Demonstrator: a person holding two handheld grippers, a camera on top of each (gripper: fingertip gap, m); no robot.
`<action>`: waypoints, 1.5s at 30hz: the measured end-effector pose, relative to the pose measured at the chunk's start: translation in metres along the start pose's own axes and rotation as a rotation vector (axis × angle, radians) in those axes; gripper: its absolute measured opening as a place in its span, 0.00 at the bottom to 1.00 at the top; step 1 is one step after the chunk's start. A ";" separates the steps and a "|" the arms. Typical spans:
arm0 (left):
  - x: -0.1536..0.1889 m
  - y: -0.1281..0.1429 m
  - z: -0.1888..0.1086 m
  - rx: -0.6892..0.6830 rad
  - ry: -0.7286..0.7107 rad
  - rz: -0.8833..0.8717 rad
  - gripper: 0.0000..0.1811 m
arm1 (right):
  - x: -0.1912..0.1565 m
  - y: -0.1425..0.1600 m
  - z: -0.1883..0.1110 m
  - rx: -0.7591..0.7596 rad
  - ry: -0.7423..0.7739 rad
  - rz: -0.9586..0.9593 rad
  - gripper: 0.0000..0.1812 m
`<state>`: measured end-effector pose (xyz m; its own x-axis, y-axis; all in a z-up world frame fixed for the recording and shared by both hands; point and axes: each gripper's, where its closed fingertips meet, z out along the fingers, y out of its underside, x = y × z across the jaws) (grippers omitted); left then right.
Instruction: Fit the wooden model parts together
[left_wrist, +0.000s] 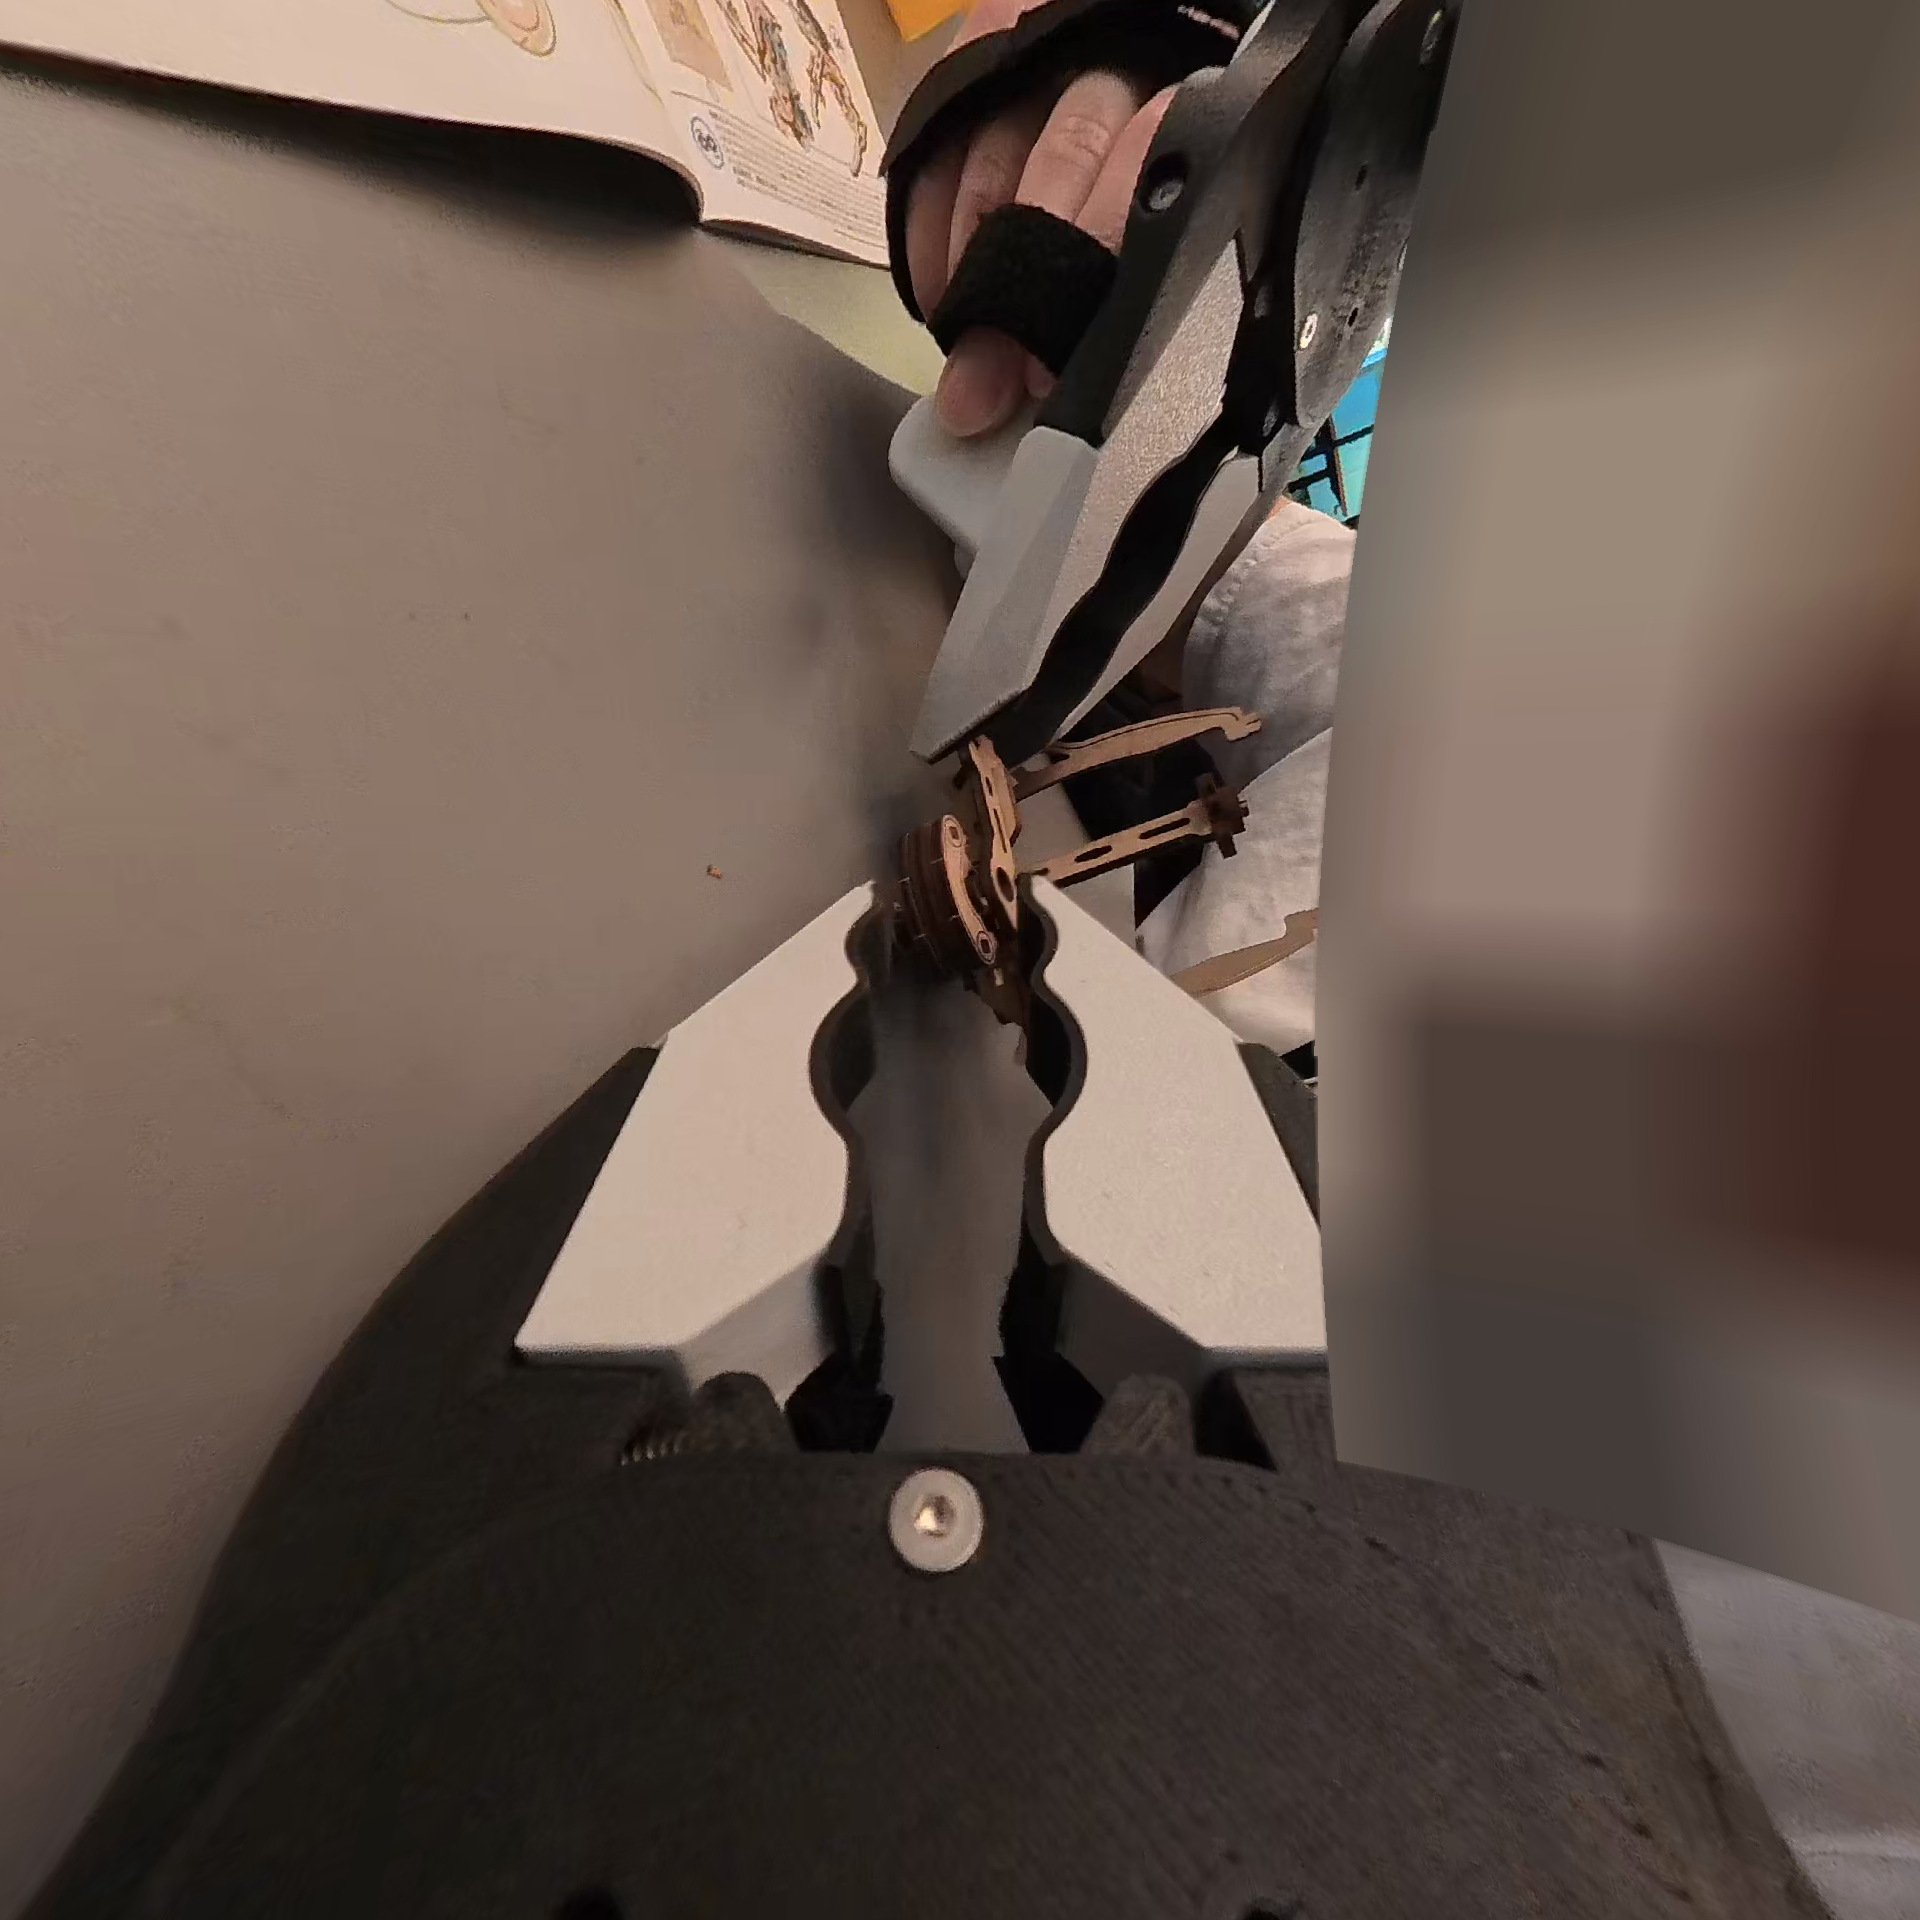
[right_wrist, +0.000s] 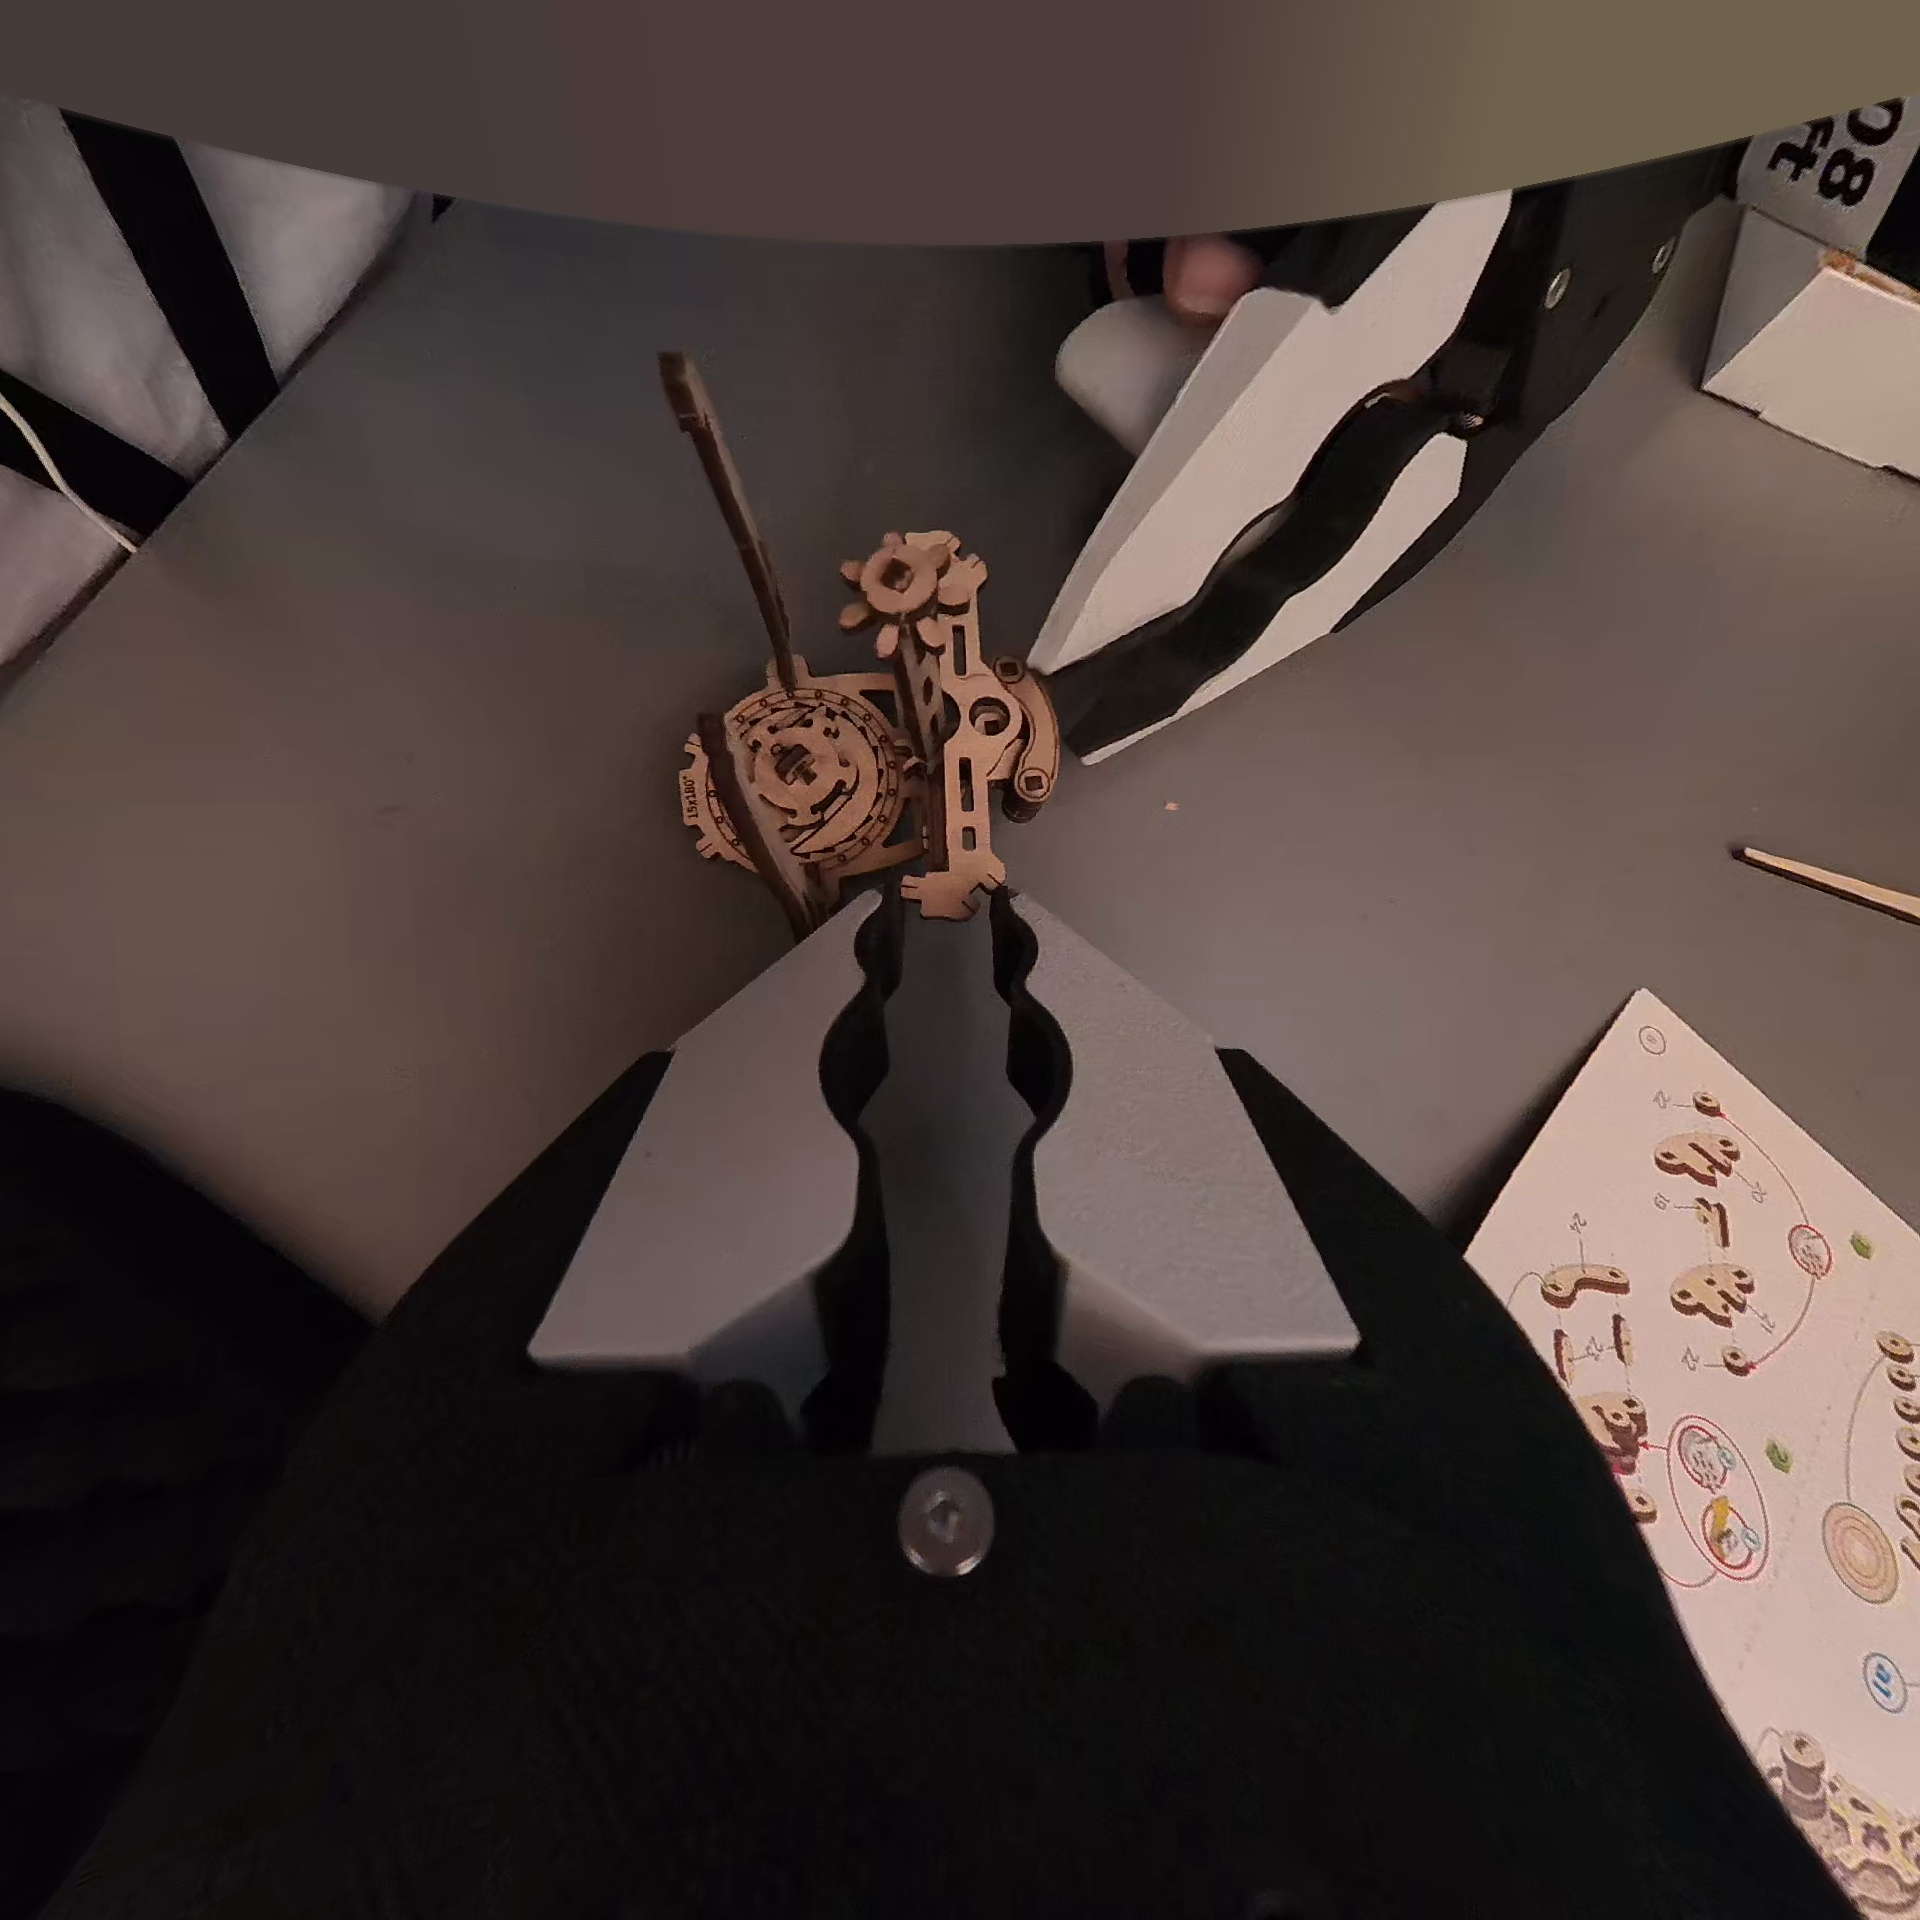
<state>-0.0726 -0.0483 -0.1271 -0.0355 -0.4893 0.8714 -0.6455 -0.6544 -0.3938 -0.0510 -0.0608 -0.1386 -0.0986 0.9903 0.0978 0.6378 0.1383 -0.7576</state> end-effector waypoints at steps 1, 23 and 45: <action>-0.001 0.001 0.001 -0.006 -0.005 0.001 0.12 | 0.000 0.000 0.000 0.001 -0.001 0.001 0.09; 0.003 0.017 -0.019 -0.008 -0.109 0.052 0.17 | 0.002 0.000 0.001 0.004 0.043 -0.049 0.07; 0.008 0.049 0.003 -0.080 -0.139 0.006 0.15 | 0.005 -0.002 0.005 -0.009 0.111 -0.198 0.07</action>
<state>-0.1020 -0.0861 -0.1402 0.0631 -0.5718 0.8180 -0.7042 -0.6063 -0.3695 -0.0565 -0.0564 -0.1399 -0.1379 0.9392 0.3146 0.6213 0.3294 -0.7110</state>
